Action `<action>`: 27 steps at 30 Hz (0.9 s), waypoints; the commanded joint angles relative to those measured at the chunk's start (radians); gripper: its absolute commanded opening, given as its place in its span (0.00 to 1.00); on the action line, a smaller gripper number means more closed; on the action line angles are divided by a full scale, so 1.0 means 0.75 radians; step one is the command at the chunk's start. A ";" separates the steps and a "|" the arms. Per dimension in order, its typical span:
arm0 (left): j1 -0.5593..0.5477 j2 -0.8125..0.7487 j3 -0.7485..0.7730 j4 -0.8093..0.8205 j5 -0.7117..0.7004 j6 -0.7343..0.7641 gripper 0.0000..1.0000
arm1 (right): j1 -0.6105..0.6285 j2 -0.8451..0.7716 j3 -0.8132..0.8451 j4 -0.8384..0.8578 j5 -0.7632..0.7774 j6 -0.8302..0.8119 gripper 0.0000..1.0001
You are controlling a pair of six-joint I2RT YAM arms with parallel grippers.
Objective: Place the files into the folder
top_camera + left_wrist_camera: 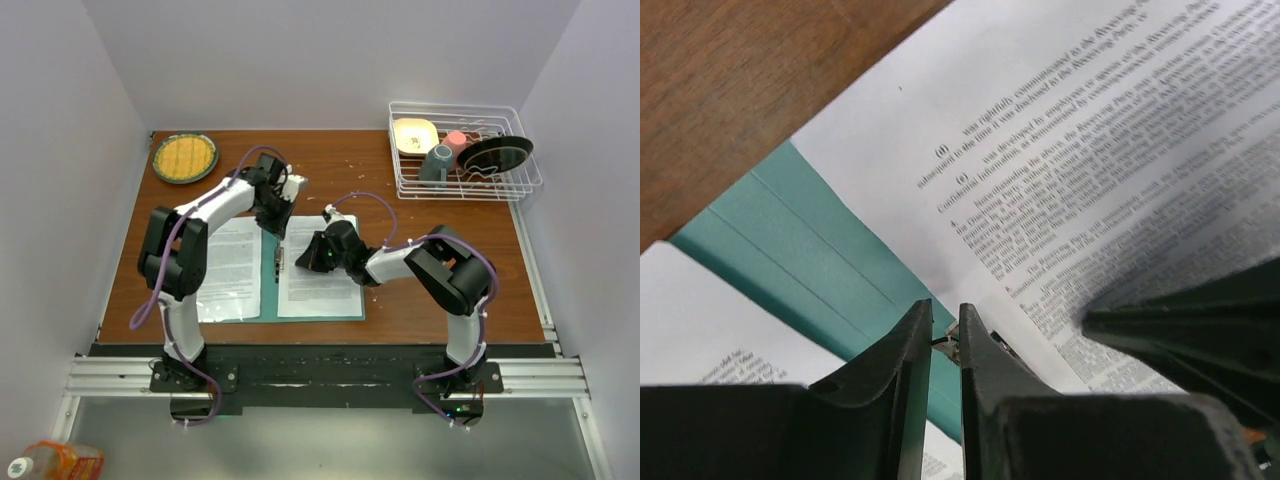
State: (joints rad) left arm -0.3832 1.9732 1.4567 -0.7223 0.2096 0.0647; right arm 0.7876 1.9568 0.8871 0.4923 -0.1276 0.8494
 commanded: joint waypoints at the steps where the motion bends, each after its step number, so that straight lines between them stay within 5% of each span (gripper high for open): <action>1: 0.002 -0.150 -0.046 -0.076 0.058 0.055 0.16 | 0.011 0.156 -0.089 -0.442 0.080 -0.065 0.00; 27: -0.019 -0.207 -0.204 -0.303 0.336 0.270 0.28 | 0.013 0.191 -0.062 -0.530 0.141 -0.048 0.00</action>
State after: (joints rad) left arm -0.3874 1.8576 1.3128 -0.8684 0.3813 0.2520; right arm 0.7921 1.9759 0.9112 0.4751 -0.1299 0.8742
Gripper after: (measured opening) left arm 0.266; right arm 0.007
